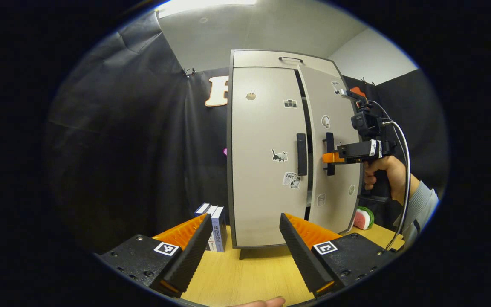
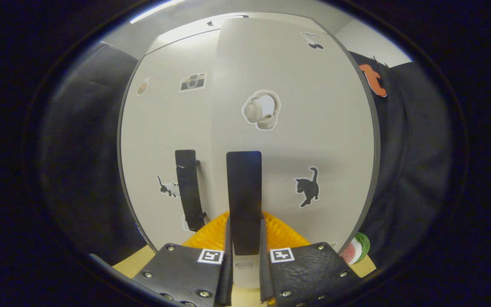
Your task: Open the right door of the double-door shoe cabinet with the right hand, and open the left door with the left hand.
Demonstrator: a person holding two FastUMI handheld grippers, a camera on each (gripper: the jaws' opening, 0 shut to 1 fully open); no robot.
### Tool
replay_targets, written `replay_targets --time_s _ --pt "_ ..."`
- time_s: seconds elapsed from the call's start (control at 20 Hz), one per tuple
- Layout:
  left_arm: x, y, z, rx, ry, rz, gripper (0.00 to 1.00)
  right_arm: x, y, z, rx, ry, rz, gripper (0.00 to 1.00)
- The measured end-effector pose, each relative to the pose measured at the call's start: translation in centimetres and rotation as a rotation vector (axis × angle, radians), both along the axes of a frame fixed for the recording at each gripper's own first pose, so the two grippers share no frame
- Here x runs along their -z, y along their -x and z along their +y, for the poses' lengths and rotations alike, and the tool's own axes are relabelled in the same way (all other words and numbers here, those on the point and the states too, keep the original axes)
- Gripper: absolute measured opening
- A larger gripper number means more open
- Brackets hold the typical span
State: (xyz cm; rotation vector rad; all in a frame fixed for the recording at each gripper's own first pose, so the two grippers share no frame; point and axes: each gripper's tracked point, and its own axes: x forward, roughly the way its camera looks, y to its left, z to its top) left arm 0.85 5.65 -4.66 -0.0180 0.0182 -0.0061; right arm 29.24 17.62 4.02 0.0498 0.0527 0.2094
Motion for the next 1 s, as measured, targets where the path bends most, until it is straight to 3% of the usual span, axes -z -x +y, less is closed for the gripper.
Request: replay_targets --time_s 0.05,1.0 --pt "-0.2 0.4 -0.2 0.006 0.004 -0.003 0.99 0.1 -0.1 0.0 -0.004 -0.012 0.002 0.18" --pt "-1.8 2.5 -3.0 0.03 -0.022 -0.046 0.99 0.0 2.8 -2.7 -0.064 -0.02 -0.022 0.18"
